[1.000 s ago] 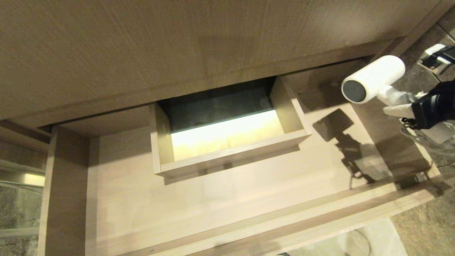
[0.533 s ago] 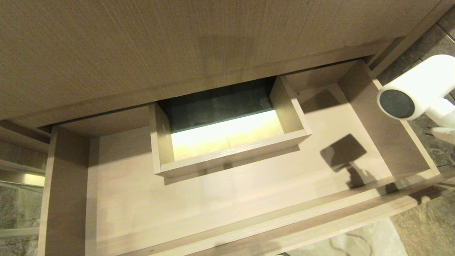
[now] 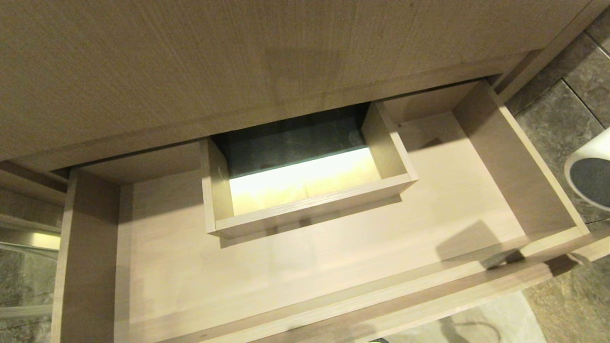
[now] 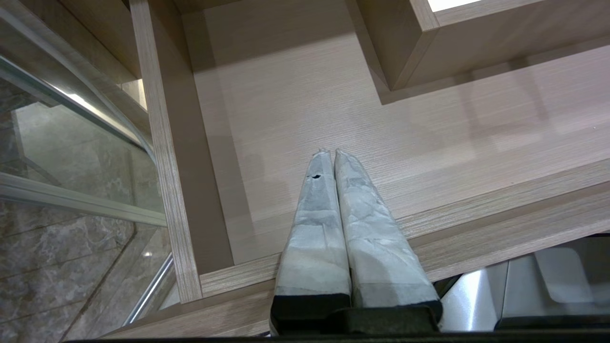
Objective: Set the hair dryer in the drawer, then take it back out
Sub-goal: Place it on the countertop
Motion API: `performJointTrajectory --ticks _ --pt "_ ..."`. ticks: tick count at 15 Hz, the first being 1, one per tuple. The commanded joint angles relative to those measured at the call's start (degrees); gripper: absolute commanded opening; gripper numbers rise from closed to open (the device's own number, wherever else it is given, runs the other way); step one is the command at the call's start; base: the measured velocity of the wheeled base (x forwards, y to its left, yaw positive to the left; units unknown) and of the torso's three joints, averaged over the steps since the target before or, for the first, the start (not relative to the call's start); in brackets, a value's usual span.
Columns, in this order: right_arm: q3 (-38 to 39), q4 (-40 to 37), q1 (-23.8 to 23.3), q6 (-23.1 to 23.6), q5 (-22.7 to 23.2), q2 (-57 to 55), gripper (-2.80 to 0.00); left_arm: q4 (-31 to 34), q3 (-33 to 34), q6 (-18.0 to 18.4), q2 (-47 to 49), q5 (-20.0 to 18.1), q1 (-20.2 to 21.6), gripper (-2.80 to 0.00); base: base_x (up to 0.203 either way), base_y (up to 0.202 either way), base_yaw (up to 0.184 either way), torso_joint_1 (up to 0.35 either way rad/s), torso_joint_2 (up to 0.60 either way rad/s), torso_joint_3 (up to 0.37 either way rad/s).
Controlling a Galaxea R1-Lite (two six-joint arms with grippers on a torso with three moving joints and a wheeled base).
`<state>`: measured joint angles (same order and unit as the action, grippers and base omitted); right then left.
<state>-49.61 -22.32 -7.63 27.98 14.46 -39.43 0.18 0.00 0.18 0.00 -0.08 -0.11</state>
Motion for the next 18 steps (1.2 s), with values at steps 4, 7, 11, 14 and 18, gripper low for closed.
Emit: performJointTrajectory --ticks 4,7,11,14,18 --pt "1.2 -1.2 0.0 0.1 0.0 7.3 -2.8 0.0 0.1 0.0 0.0 0.0 0.0 -2.8 0.0 0.0 0.0 0.0 0.0 0.0" --pt "2.0 -1.8 0.0 0.1 0.0 8.6 -2.8 0.0 0.1 0.0 0.0 0.0 0.0 -2.8 0.0 0.0 0.0 0.091 -0.11 -0.014" --pt "1.7 -1.8 0.0 0.1 0.0 8.6 -2.8 0.0 0.1 0.0 0.0 0.0 0.0 -2.8 0.0 0.0 0.0 0.247 -0.15 -0.174" --pt "1.8 -1.6 0.0 0.1 0.0 8.6 -2.8 0.0 0.1 0.0 0.0 0.0 0.0 -2.8 0.0 0.0 0.0 0.197 -0.65 -0.18" --pt "2.0 -1.7 0.0 0.1 0.1 8.8 -2.8 0.0 0.1 0.0 0.0 0.1 0.0 -2.8 0.0 0.0 0.0 0.204 -0.44 -0.172"
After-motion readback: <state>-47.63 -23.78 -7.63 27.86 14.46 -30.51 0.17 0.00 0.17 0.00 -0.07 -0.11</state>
